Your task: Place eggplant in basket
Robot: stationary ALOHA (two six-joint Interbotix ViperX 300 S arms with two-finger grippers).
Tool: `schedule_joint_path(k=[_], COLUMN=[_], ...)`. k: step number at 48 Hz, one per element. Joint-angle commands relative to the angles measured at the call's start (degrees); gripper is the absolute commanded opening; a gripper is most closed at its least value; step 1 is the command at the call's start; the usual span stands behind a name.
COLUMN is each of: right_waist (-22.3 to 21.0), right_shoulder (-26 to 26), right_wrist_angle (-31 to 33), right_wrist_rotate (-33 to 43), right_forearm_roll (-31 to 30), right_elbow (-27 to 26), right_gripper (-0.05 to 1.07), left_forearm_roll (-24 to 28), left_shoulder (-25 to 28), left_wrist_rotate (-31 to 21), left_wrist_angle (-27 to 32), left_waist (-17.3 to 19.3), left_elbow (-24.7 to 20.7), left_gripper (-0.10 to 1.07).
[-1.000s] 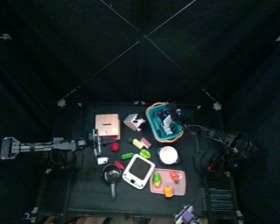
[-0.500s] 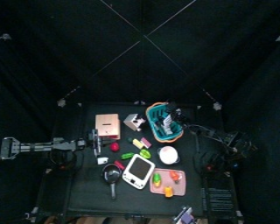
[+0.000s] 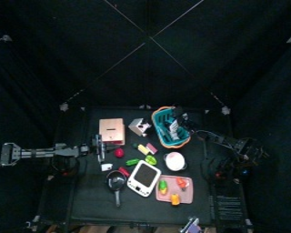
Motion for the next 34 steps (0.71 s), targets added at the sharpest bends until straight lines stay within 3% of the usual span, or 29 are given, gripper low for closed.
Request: schedule_joint_path(k=[1, 24, 34], right_waist=[0.79, 1.49, 5.71], right_shoulder=[-2.29, -2.37, -4.22], right_wrist_angle=[0.18, 0.44, 0.79], right_wrist_rotate=[-0.09, 0.00, 0.26], right_forearm_roll=[-0.09, 0.00, 0.70], right_elbow=[-1.41, -1.58, -2.99], right_gripper=[1.03, 1.03, 1.03], left_forearm_roll=[0.09, 0.09, 0.00], left_shoulder=[0.09, 0.00, 0.00], left_wrist_rotate=[0.00, 0.00, 0.00], left_wrist_angle=[-0.53, -0.53, -0.62], left_waist=[0.00, -0.09, 0.00], left_elbow=[-0.70, -0.70, -0.70], left_gripper=[0.01, 0.01, 0.01])
